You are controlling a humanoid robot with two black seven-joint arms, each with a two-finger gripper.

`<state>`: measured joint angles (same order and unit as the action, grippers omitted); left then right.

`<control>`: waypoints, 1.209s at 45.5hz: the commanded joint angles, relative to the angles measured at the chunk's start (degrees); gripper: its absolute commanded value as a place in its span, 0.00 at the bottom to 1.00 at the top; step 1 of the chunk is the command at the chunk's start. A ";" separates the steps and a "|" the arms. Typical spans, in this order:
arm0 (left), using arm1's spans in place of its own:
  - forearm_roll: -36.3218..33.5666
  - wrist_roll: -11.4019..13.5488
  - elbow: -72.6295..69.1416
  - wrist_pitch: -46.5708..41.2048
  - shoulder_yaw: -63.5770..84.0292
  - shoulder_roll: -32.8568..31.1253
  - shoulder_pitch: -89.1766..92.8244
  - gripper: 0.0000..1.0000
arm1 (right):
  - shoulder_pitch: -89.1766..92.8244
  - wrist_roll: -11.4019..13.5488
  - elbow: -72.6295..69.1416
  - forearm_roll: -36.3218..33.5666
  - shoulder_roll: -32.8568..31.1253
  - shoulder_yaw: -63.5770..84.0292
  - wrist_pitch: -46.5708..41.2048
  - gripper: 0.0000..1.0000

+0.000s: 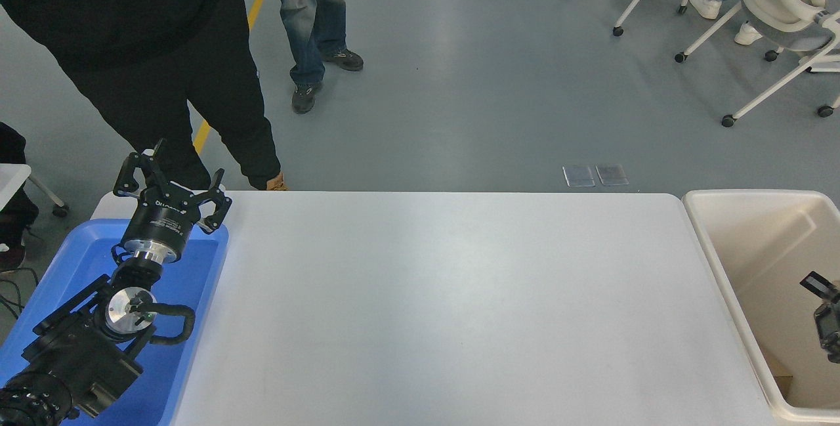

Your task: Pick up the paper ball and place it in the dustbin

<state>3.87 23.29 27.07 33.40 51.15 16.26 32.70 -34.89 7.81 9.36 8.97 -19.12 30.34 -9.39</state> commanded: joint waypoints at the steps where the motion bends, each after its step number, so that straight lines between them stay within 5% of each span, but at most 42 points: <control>1: -0.01 0.00 0.00 0.00 0.00 0.00 0.09 0.99 | -1.40 -0.08 -4.16 -0.18 0.40 -0.28 -0.18 1.00; 20: -0.01 0.00 0.00 0.09 0.00 0.00 0.00 0.99 | -24.24 0.01 -18.31 0.26 -6.72 11.21 -2.99 1.00; 36: -0.01 0.00 0.00 0.09 0.00 0.00 0.09 0.99 | -55.70 0.01 -39.40 0.09 -10.41 29.15 -18.46 1.00; 55: -0.01 0.00 0.00 0.09 0.00 0.00 0.00 0.99 | -76.54 -0.08 -56.54 0.00 -10.50 28.72 -35.61 1.00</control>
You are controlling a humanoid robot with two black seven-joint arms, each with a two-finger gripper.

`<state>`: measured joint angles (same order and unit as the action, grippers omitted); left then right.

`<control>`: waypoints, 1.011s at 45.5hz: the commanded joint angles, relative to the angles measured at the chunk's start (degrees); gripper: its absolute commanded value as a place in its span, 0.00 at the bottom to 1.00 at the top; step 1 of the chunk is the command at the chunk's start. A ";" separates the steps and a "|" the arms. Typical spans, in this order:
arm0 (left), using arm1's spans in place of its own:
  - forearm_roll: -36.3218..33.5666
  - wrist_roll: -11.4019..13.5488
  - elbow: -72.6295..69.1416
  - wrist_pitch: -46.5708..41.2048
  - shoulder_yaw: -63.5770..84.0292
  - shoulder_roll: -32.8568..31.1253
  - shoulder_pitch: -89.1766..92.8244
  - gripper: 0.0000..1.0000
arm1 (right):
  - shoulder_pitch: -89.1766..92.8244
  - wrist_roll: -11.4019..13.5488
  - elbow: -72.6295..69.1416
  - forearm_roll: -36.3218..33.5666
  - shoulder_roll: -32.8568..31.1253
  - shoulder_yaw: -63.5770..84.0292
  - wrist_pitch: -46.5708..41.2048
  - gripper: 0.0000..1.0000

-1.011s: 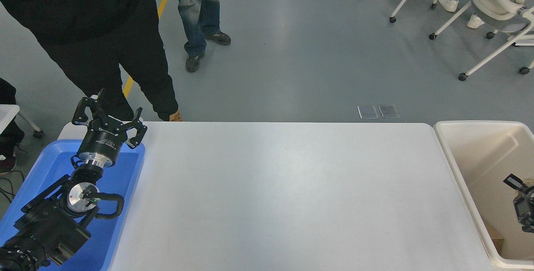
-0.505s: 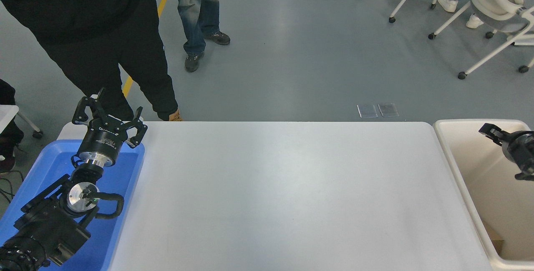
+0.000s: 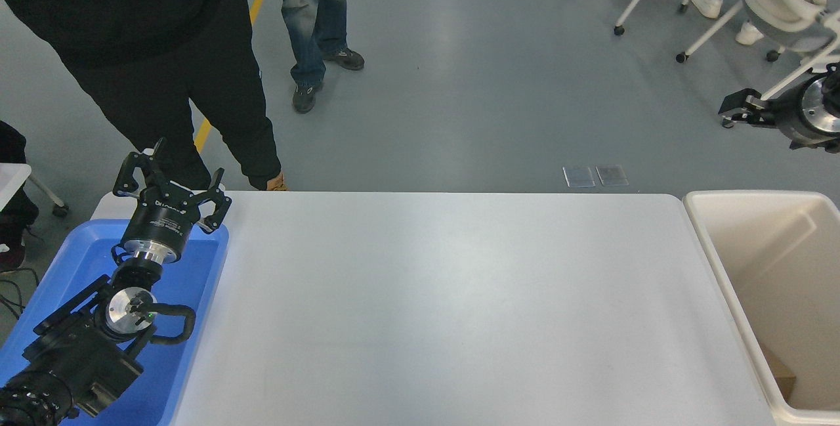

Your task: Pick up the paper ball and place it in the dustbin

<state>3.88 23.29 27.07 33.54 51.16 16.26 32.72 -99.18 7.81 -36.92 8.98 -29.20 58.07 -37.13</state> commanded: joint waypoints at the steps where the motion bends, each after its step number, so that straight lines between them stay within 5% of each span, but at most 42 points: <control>1: -0.01 0.00 0.00 -0.05 0.00 0.00 -0.03 0.99 | -13.22 -0.07 -11.41 -0.02 -0.60 0.99 -7.87 1.00; 21: -0.01 0.00 0.00 -0.05 0.00 0.00 -0.03 0.99 | -31.51 0.01 -37.52 -0.11 -0.51 0.90 -7.87 1.00; 46: -0.01 0.00 0.00 -0.05 0.00 0.00 -0.03 0.99 | -35.03 0.10 -42.89 -0.11 -0.07 0.90 -7.87 1.00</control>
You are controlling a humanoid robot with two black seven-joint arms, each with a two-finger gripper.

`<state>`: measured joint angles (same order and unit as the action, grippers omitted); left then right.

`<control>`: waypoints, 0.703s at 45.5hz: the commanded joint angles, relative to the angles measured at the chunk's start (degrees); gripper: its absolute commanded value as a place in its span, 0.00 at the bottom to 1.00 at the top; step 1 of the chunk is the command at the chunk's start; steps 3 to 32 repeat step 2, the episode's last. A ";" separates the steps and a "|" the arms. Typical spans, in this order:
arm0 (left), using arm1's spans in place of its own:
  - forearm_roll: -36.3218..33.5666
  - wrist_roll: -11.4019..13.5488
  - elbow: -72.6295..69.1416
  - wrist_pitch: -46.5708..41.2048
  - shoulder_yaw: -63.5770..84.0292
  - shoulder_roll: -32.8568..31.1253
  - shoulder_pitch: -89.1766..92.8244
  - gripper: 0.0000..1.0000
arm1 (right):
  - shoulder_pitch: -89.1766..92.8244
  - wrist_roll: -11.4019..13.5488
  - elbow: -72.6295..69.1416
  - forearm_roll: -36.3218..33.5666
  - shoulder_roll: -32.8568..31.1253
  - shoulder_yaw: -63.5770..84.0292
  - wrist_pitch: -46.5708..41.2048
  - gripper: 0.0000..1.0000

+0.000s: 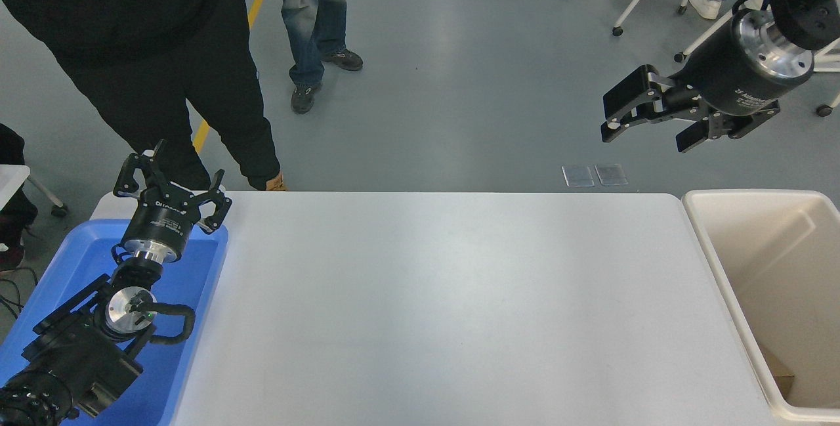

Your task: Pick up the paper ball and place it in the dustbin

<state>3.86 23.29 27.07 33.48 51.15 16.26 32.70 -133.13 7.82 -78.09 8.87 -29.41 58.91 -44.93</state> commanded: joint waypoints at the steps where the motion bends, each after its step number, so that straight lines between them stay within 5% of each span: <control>1: 0.01 0.00 0.00 0.01 0.00 0.00 0.00 0.99 | -1.08 0.09 -1.71 0.01 0.14 0.07 -0.07 1.00; 32: 0.01 0.00 0.00 0.01 0.00 0.00 0.00 0.99 | -1.08 0.09 -1.71 0.01 0.14 0.15 -0.07 1.00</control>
